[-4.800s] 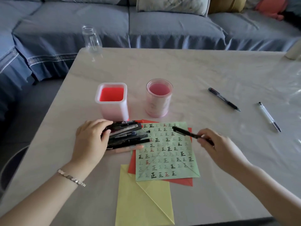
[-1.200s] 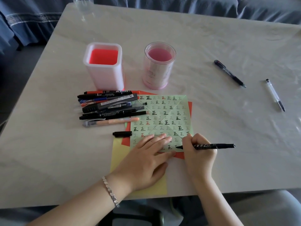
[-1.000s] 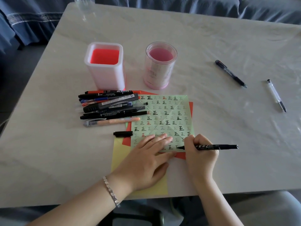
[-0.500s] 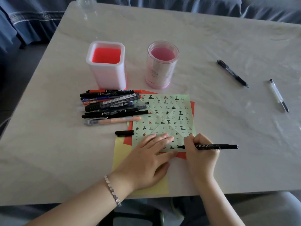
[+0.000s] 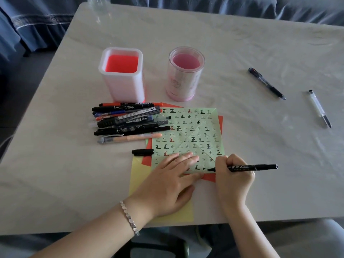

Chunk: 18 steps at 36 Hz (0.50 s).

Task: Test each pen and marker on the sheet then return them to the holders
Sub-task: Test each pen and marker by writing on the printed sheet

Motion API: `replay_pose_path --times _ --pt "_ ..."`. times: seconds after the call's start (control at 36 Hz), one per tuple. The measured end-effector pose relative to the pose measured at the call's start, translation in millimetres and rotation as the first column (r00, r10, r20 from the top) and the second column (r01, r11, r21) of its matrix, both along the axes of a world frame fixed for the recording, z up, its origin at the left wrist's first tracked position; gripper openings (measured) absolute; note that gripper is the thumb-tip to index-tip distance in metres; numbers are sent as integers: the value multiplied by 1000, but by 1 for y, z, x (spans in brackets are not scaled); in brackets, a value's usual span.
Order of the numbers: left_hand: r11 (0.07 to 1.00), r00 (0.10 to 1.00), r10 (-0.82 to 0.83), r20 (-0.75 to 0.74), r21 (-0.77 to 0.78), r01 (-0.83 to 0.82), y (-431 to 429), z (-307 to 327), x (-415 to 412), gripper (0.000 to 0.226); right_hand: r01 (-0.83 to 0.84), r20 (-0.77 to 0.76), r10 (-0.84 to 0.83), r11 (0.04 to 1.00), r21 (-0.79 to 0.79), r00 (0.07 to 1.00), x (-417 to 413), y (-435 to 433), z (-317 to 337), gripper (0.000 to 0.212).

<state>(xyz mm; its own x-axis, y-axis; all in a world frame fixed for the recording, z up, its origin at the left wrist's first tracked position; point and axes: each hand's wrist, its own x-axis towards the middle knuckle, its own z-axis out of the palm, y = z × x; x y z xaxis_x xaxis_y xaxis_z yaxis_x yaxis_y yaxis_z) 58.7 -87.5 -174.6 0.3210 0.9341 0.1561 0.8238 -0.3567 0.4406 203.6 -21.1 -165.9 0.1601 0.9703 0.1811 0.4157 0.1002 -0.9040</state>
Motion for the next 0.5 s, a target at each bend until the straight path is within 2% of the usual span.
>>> replay_pose_path --times 0.19,0.33,0.42,0.5 --pt "1000 1000 -8 5 14 7 0 -1 0 34 104 -197 -117 992 -74 973 2 1 7 42" --pt "998 999 14 46 57 -17 -1 -1 -4 34 129 -234 -159 982 -139 959 11 1 14 38" --pt "980 990 134 42 145 -139 -1 2 -15 40 82 -221 -121 981 -176 968 20 1 20 31" --pt "929 944 329 6 178 -325 -4 13 -30 34 -22 -181 -16 979 -203 983 29 2 26 33"
